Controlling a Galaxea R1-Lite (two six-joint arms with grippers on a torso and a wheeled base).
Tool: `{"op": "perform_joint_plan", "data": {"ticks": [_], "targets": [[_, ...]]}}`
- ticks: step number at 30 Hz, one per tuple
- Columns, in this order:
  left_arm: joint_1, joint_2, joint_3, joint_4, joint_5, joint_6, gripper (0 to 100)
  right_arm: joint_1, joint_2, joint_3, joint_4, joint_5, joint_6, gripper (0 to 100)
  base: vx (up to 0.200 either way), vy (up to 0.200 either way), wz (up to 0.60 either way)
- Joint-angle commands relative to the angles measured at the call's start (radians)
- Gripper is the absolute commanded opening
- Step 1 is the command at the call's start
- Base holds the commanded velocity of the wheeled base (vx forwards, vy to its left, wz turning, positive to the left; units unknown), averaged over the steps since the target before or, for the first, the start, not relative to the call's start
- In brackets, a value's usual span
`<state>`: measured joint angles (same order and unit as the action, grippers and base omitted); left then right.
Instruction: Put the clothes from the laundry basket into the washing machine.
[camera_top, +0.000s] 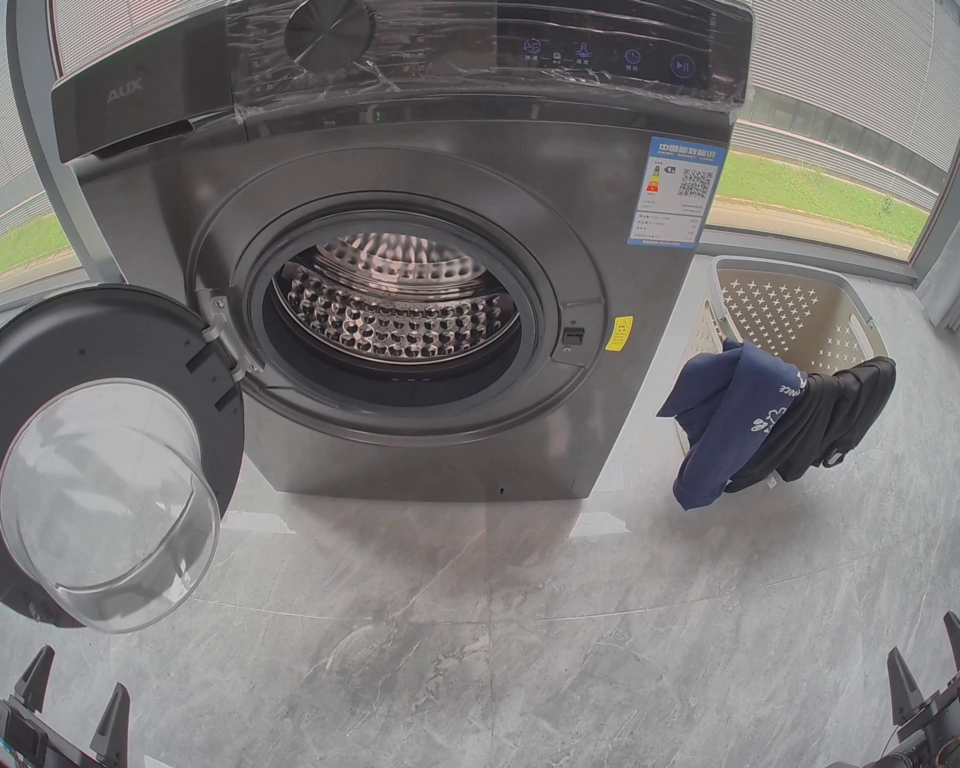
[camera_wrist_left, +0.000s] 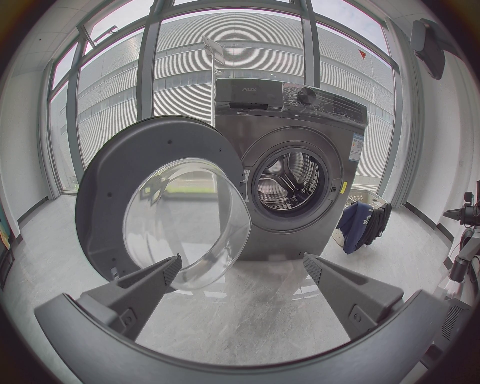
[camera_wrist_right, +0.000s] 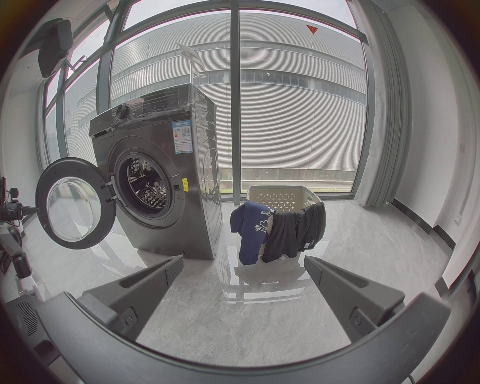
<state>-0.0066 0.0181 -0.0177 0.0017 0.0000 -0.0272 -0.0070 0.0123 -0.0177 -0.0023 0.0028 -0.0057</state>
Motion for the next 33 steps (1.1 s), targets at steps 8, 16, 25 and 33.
{"op": "perform_joint_plan", "data": {"ticks": [8,16,25,33], "targets": [[0.0,-0.012,0.015,0.0,0.0,0.001,100,0.001,-0.002,0.016,0.001,0.0,0.0,100,0.0,-0.1,0.0],[0.0,-0.012,0.015,0.0,0.0,-0.002,100,0.001,0.0,0.016,0.001,0.002,-0.002,100,0.0,-0.2,0.0],[0.0,-0.012,0.015,0.0,0.0,0.0,100,0.001,0.0,0.016,-0.001,0.0,-0.002,100,0.0,-0.2,0.0],[0.0,-0.012,0.015,0.0,0.0,-0.002,100,0.001,0.0,0.018,0.001,0.0,-0.002,100,0.0,-0.075,0.0]]}}
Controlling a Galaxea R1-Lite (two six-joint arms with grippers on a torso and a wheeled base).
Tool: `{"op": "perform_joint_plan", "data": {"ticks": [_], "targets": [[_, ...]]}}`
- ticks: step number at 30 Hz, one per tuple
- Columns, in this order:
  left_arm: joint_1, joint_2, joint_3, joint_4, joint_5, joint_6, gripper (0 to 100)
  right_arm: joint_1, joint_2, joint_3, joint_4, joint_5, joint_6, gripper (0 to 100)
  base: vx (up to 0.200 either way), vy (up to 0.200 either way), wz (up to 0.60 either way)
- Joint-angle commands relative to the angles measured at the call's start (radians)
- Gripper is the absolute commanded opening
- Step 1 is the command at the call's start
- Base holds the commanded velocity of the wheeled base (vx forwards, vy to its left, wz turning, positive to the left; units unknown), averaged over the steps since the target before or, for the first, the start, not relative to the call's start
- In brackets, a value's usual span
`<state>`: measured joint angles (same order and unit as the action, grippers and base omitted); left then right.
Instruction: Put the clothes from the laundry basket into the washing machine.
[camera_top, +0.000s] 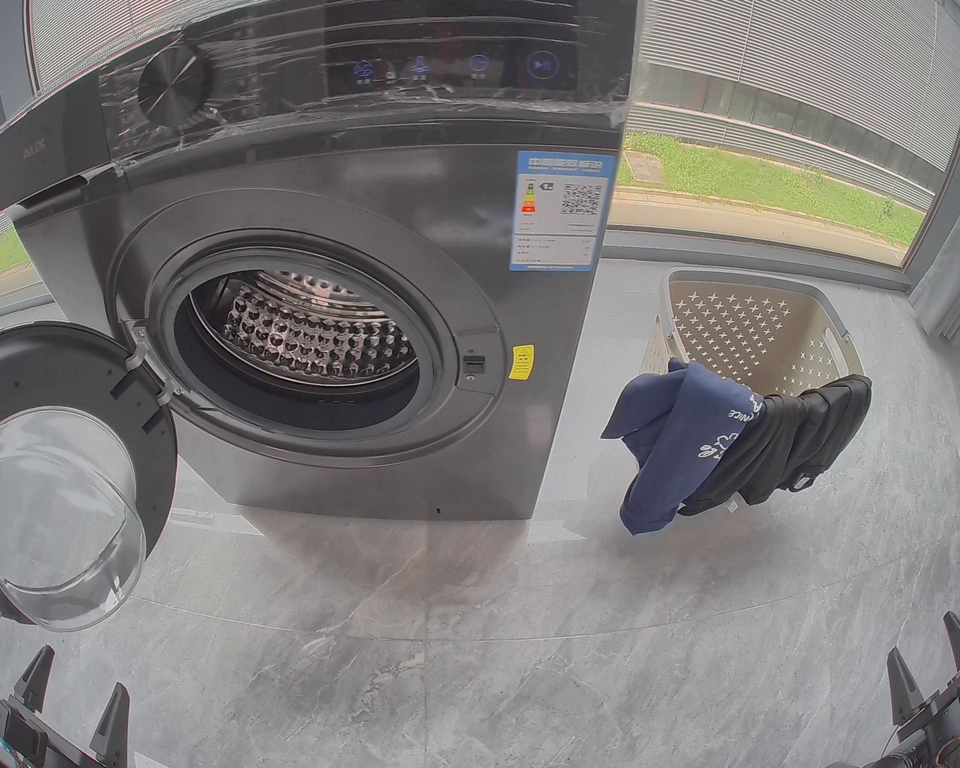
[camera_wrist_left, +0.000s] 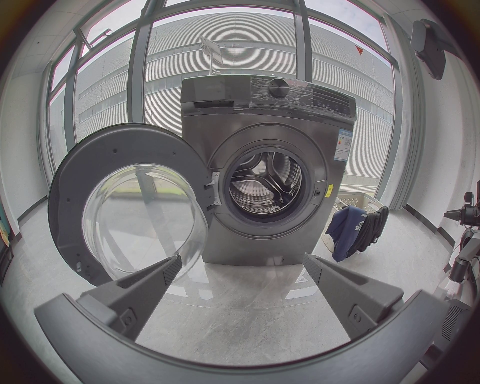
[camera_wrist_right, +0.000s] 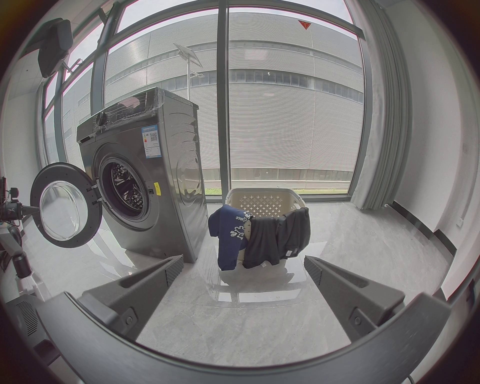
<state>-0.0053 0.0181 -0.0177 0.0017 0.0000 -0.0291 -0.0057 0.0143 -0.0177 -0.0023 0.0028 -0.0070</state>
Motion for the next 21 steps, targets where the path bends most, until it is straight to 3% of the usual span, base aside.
{"op": "perform_joint_plan", "data": {"ticks": [1,7,21], "targets": [[-0.001,-0.012,0.015,0.0,0.0,0.0,100,0.0,-0.002,0.016,-0.001,0.0,-0.001,100,0.0,0.0,0.0],[-0.001,-0.012,0.015,0.0,0.0,-0.003,100,0.0,-0.004,0.018,-0.001,0.0,0.001,100,0.0,0.0,0.0],[-0.001,-0.012,0.015,0.0,0.0,-0.003,100,-0.002,-0.002,0.016,-0.001,0.0,-0.001,100,0.0,-0.2,0.0]]}}
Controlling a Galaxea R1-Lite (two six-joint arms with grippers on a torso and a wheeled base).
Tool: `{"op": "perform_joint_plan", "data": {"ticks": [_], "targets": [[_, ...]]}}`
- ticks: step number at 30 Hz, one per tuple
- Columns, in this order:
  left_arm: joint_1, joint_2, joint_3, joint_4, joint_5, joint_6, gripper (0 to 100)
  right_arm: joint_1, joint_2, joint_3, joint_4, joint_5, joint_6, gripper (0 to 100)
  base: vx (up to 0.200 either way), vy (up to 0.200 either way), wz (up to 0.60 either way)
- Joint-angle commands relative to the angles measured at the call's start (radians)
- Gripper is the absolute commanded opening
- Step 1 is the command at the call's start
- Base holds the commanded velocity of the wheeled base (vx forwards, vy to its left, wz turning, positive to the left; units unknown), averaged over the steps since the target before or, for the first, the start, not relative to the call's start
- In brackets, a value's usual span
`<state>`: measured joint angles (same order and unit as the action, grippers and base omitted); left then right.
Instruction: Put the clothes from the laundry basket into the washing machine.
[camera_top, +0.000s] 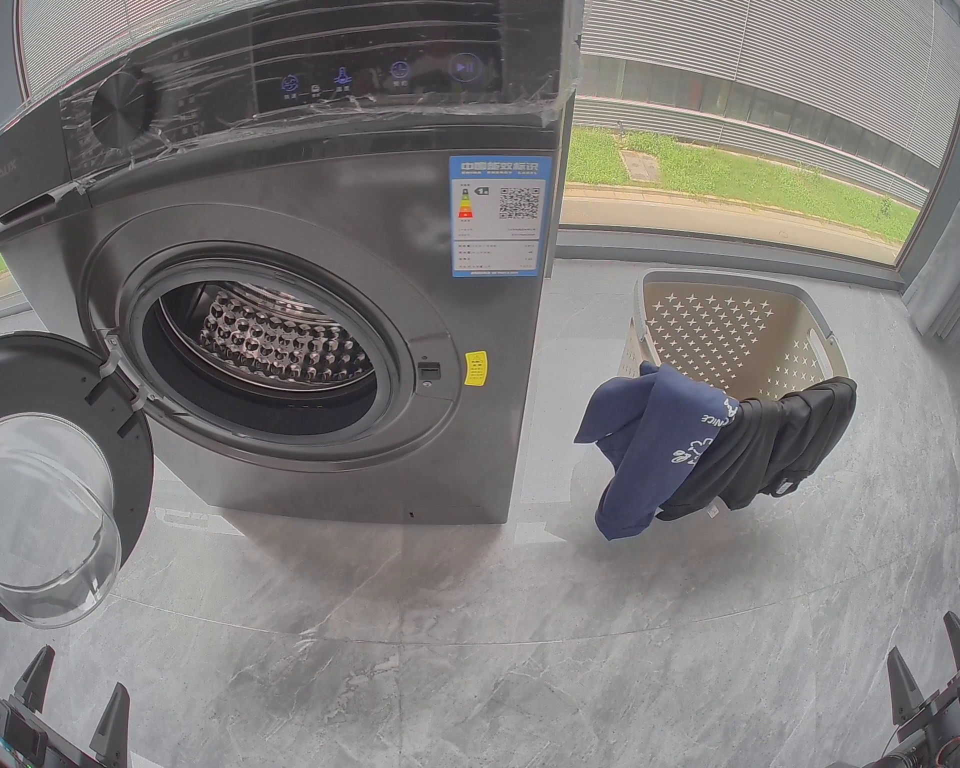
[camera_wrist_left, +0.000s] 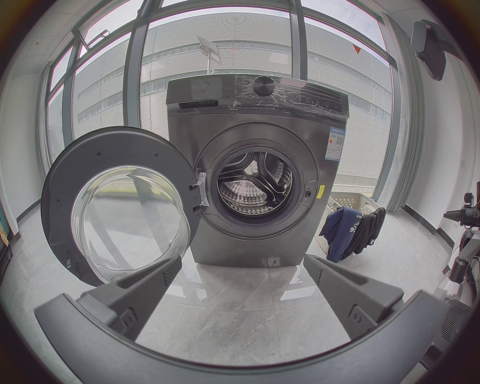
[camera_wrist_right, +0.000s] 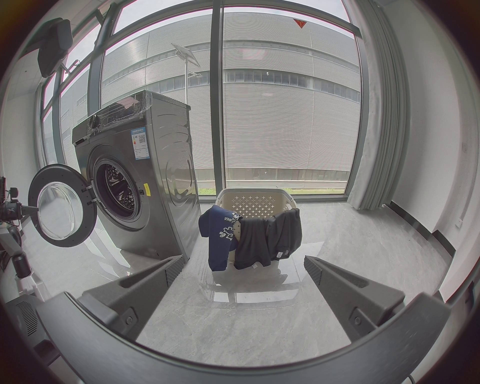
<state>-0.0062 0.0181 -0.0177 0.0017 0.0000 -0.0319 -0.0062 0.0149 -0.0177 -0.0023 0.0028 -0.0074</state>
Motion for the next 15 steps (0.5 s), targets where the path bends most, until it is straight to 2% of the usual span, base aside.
{"op": "perform_joint_plan", "data": {"ticks": [1,4,10,15], "targets": [[0.0,-0.012,0.015,0.0,0.0,0.0,100,-0.001,-0.003,0.016,-0.001,0.0,0.0,100,0.0,-0.2,0.0],[0.0,-0.012,0.015,0.0,0.0,0.0,100,0.0,-0.003,0.016,0.001,0.0,0.0,100,0.0,-0.2,0.0],[0.0,-0.012,0.015,0.0,0.0,0.001,100,0.0,-0.003,0.016,0.001,0.0,0.0,100,0.0,0.0,0.0],[0.0,-0.012,0.015,0.0,0.0,0.001,100,0.0,-0.004,0.016,0.001,0.0,0.0,100,0.2,0.0,0.0]]}}
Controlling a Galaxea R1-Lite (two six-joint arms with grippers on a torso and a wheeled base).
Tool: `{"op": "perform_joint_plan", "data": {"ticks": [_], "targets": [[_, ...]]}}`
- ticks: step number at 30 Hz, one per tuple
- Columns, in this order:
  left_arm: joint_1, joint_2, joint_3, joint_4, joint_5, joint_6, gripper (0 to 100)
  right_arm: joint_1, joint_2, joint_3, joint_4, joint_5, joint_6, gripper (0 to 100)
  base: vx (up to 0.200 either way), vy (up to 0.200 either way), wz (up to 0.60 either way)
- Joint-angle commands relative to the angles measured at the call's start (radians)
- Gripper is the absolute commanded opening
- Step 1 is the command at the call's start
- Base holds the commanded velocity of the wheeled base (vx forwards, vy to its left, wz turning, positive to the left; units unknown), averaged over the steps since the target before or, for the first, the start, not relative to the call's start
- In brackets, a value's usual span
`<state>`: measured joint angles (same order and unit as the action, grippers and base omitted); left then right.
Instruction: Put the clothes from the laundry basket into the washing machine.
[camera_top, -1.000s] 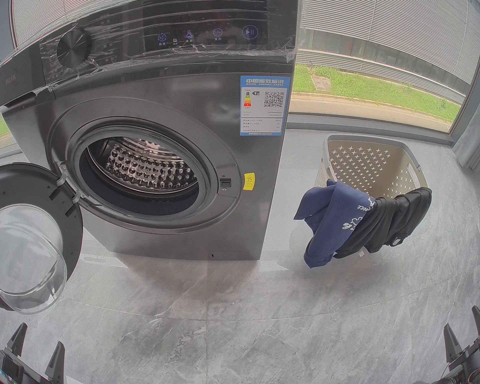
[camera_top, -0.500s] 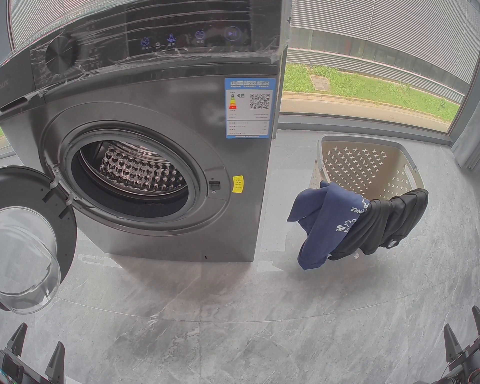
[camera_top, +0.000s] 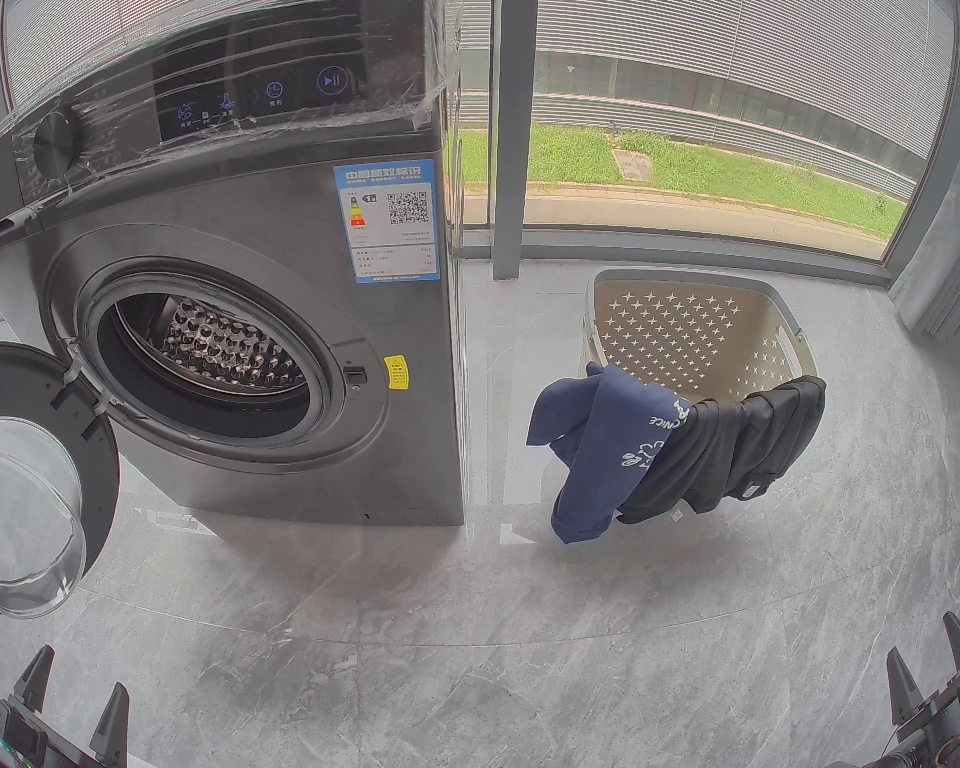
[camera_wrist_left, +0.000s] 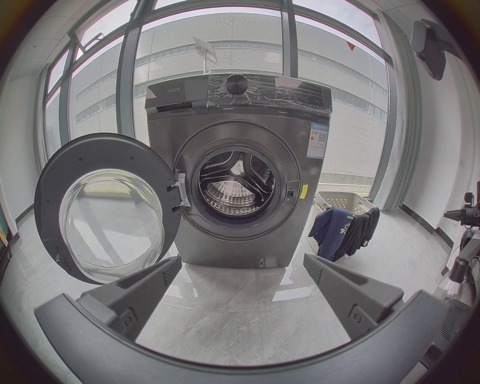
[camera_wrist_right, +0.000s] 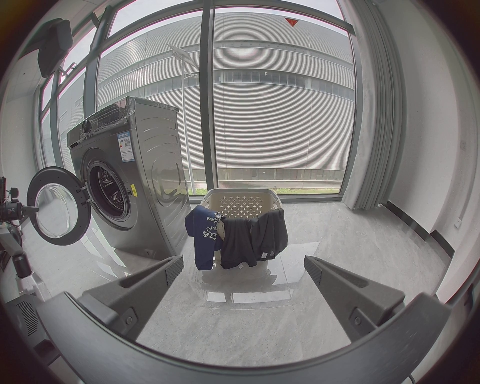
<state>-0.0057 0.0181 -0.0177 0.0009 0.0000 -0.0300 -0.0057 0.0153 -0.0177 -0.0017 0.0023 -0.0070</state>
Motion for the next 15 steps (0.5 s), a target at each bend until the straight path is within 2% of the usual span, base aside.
{"op": "perform_joint_plan", "data": {"ticks": [1,4,10,15], "targets": [[0.0,-0.012,0.015,0.001,0.0,-0.001,100,0.0,-0.005,0.016,-0.001,0.001,0.001,100,0.2,0.0,0.0],[0.0,-0.012,0.015,0.001,0.0,-0.002,100,0.0,-0.003,0.016,-0.001,0.001,-0.001,100,0.2,0.0,0.0],[0.0,-0.012,0.015,0.001,0.0,-0.002,100,0.0,-0.003,0.018,0.0,0.001,-0.001,100,0.0,0.0,0.0],[0.0,-0.012,0.015,0.001,0.0,-0.001,100,0.0,-0.003,0.016,0.0,0.001,-0.001,100,0.0,-0.2,0.0]]}}
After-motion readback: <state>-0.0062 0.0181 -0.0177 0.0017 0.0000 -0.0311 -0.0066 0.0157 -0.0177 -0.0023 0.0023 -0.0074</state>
